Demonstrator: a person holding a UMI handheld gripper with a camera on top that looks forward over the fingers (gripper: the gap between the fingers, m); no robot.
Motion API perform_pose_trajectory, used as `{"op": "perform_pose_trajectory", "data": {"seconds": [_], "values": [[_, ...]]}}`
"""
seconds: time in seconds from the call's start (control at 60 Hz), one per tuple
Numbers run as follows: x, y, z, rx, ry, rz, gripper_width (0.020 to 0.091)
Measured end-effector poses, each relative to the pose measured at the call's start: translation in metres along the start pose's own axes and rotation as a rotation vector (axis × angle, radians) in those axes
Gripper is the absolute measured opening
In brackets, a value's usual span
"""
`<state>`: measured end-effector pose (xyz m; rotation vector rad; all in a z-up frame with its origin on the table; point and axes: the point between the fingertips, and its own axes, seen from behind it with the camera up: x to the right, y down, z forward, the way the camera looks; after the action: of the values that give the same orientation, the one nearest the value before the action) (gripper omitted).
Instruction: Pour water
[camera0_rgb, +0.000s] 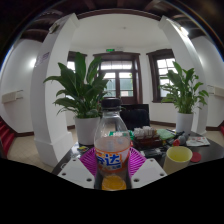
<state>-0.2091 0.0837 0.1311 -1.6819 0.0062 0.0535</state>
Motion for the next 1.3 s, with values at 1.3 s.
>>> {"op": "perform_pose_trajectory", "data": {"seconds": [1.3], "values": [[0.098, -0.054, 0.026, 0.16, -0.085, 1.911, 0.0382]]}}
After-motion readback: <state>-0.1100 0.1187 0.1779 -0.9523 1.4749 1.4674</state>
